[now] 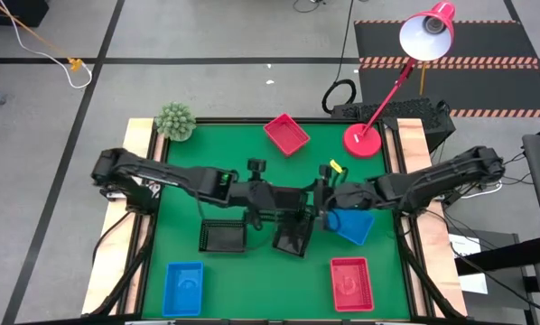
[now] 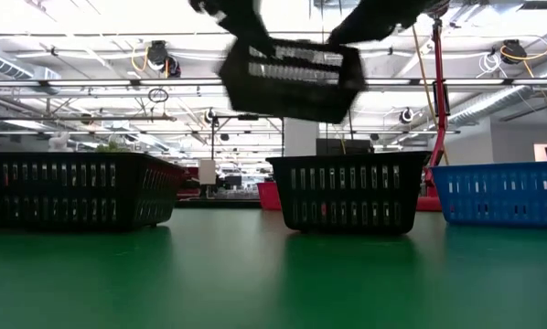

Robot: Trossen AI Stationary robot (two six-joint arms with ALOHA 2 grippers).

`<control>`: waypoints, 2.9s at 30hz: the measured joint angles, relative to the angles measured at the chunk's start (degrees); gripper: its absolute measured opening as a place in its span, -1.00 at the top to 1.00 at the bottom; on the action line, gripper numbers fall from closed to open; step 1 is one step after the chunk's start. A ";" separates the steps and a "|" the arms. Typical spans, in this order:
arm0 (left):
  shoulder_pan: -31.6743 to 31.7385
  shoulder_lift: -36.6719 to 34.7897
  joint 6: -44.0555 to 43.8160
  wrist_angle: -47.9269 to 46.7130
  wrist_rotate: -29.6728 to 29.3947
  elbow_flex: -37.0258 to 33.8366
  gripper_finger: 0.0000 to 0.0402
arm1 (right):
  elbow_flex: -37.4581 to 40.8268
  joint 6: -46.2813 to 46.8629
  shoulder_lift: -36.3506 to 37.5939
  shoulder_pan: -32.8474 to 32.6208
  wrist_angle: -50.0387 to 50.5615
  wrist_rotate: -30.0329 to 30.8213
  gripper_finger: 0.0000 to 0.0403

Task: Stack baskets by color
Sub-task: Stack the top right black bin on the bottom left black bin

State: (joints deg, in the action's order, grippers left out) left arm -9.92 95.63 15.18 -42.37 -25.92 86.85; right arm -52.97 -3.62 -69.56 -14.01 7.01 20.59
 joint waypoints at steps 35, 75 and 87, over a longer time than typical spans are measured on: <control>-15.66 -43.81 -25.18 10.53 18.26 -38.57 0.96 | 15.91 11.71 7.82 -13.52 -16.27 0.34 0.17; 0.09 -44.28 -25.95 19.31 33.41 -57.80 0.97 | 15.91 10.87 7.82 -13.48 -16.16 0.31 0.17; 1.06 -44.28 -26.32 20.00 33.58 -59.12 0.95 | 15.91 10.65 7.82 -13.45 -16.14 0.30 0.17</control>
State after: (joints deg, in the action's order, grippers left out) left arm -8.86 51.35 -11.14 -22.38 7.66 27.73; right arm -37.06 7.03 -61.73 -27.46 -9.13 20.88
